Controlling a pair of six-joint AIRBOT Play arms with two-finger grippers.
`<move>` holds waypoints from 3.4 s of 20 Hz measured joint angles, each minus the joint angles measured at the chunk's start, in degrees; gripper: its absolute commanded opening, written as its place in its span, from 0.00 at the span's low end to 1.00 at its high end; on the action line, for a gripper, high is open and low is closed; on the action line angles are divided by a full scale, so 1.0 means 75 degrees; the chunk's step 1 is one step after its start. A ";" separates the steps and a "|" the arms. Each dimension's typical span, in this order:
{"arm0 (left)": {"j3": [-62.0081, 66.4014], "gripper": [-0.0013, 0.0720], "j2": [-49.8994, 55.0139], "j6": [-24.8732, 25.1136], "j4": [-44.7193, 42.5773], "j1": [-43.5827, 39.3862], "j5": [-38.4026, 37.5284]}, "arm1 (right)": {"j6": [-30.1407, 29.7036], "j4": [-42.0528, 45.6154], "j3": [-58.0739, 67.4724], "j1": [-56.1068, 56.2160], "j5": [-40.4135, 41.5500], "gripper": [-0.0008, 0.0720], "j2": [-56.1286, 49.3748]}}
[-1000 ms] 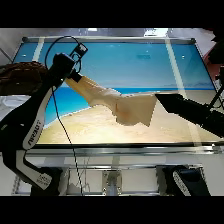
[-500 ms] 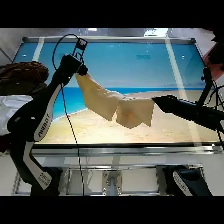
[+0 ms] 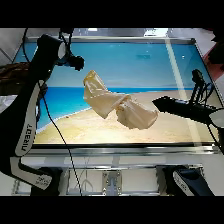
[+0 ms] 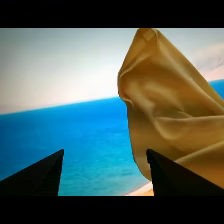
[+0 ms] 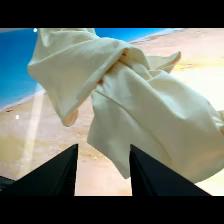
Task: Fold the shirts.
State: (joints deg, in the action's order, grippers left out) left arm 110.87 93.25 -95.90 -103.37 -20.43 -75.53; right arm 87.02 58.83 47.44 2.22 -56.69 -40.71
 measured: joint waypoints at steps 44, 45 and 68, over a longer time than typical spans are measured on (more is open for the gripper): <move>-0.4893 0.04 0.0137 0.1338 0.2270 -0.2127 0.2428 | 0.0248 0.2509 -0.0003 -0.0026 0.1265 0.58 -0.0810; -0.4893 0.04 0.0172 0.1384 0.2247 -0.2127 0.2637 | 0.0251 0.2448 -0.0006 -0.0026 0.1201 0.58 -0.0807; -0.4893 0.04 0.0396 0.0664 0.0437 -0.2127 0.2693 | 0.1323 -0.0038 -0.3325 -0.0017 0.4421 0.28 -0.2637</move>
State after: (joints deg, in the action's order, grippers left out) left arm 74.17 96.23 -90.91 -100.09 -36.38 -55.33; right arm 96.95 58.54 22.50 2.09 -23.53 -60.49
